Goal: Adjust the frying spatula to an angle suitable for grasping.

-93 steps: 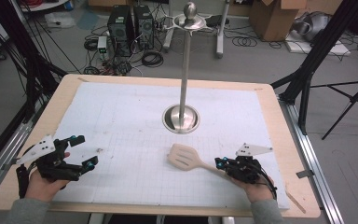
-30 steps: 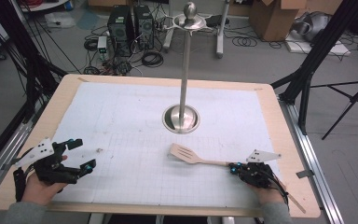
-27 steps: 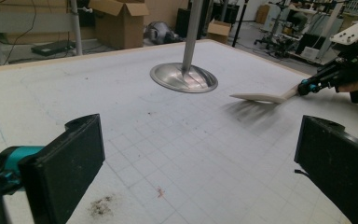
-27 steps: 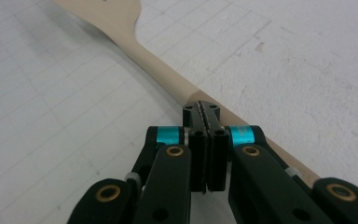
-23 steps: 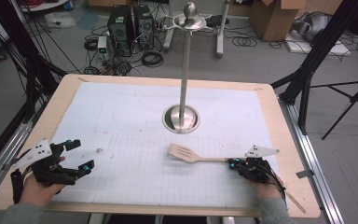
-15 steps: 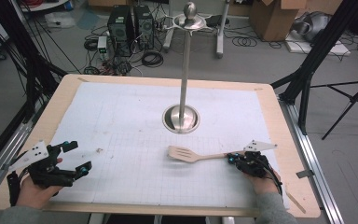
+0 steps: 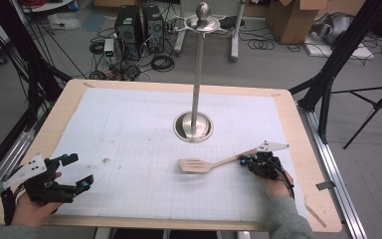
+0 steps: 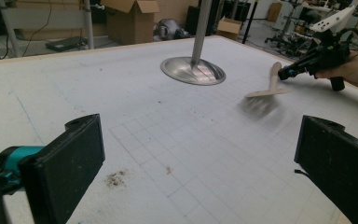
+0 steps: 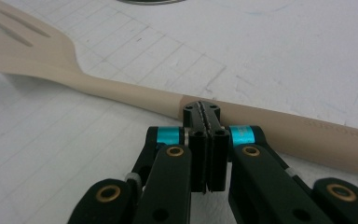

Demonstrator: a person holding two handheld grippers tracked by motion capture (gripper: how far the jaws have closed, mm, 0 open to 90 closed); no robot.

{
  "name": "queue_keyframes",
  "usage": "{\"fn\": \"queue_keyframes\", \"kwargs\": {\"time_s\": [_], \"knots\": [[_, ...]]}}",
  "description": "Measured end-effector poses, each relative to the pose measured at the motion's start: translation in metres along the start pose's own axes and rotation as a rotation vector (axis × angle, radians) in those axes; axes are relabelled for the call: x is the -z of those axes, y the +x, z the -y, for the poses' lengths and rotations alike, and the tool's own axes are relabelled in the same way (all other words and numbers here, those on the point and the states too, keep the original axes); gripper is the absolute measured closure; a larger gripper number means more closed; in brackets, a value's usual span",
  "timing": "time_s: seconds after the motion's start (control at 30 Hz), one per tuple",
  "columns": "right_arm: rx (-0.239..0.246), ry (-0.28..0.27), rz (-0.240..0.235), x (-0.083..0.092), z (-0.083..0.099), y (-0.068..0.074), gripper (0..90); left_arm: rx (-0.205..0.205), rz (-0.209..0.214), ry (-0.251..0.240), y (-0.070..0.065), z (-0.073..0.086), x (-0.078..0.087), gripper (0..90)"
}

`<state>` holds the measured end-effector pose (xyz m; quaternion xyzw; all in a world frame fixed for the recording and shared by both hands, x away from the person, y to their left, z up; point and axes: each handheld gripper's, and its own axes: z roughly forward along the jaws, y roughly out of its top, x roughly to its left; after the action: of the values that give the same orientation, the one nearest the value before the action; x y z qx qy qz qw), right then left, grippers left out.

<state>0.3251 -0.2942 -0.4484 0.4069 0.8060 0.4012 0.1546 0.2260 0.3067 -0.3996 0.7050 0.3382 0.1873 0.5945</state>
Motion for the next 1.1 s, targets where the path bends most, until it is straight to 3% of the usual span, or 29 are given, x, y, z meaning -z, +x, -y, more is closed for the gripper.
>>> {"fn": "queue_keyframes", "kwargs": {"time_s": [0.17,0.47,0.63,0.9,1.1], "knots": [[-0.016,0.002,0.004,-0.007,-0.006,-0.003,90.0,-0.001,-0.007,0.005,-0.001,0.001,0.003,2.0],[0.01,0.002,-0.006,-0.01,-0.01,-0.004,90.0,0.002,-0.016,-0.011,-0.001,0.001,0.01,2.0],[0.027,-0.104,-0.096,-0.003,-0.017,0.001,90.0,-0.001,-0.016,0.001,-0.001,0.002,0.008,2.0],[0.101,-0.053,-0.156,-0.027,-0.034,0.028,90.0,0.0,-0.026,0.001,-0.003,0.003,0.013,2.0],[0.107,-0.016,-0.148,-0.042,-0.042,0.033,90.0,0.006,-0.04,0.006,-0.003,0.006,0.02,2.0]]}}
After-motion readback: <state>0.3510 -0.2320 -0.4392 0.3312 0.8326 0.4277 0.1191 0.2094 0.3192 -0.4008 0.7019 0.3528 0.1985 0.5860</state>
